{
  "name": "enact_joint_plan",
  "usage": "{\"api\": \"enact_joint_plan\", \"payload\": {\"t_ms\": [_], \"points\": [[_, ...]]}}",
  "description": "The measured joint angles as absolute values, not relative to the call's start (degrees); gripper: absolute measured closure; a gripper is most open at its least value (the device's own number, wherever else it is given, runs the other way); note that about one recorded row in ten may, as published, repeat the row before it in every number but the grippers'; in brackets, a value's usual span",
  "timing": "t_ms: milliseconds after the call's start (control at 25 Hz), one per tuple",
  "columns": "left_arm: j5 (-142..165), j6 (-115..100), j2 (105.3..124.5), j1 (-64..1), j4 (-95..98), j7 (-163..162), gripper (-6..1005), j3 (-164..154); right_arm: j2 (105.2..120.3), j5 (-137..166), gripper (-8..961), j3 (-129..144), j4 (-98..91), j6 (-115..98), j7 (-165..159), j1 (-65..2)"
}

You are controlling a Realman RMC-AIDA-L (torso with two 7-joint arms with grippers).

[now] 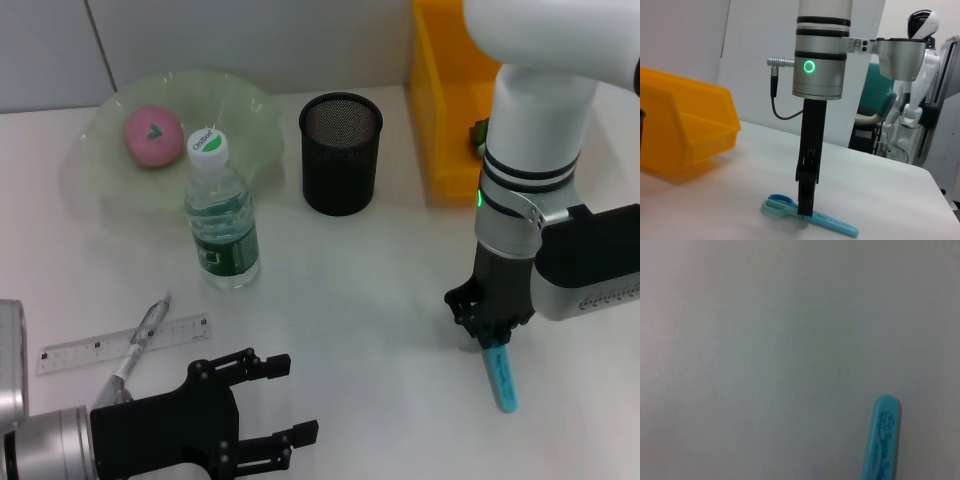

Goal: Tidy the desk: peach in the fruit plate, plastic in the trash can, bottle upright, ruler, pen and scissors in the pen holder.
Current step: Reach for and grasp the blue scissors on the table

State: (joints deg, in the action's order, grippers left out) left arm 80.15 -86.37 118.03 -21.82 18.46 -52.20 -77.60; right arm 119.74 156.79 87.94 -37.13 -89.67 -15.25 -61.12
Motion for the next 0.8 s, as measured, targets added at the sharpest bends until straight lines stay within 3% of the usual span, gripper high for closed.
{"api": "enact_joint_plan", "payload": {"t_ms": [120, 560, 800], "points": [[80.16, -86.42, 118.03, -21.89, 18.46, -52.23, 213, -77.6, 119.73, 155.5, 815, 88.03, -40.21, -91.19, -16.64, -59.61], [80.16, -86.48, 118.03, -21.76, 18.46, -52.68, 213, -77.6, 119.52, 155.14, 647, 89.84, -45.94, -93.68, -20.2, -56.82], [80.15, -86.48, 118.03, -21.79, 18.42, -52.24, 213, -77.6, 119.52, 156.26, 499, 90.55, -47.47, -94.44, -22.41, -55.9]]}}
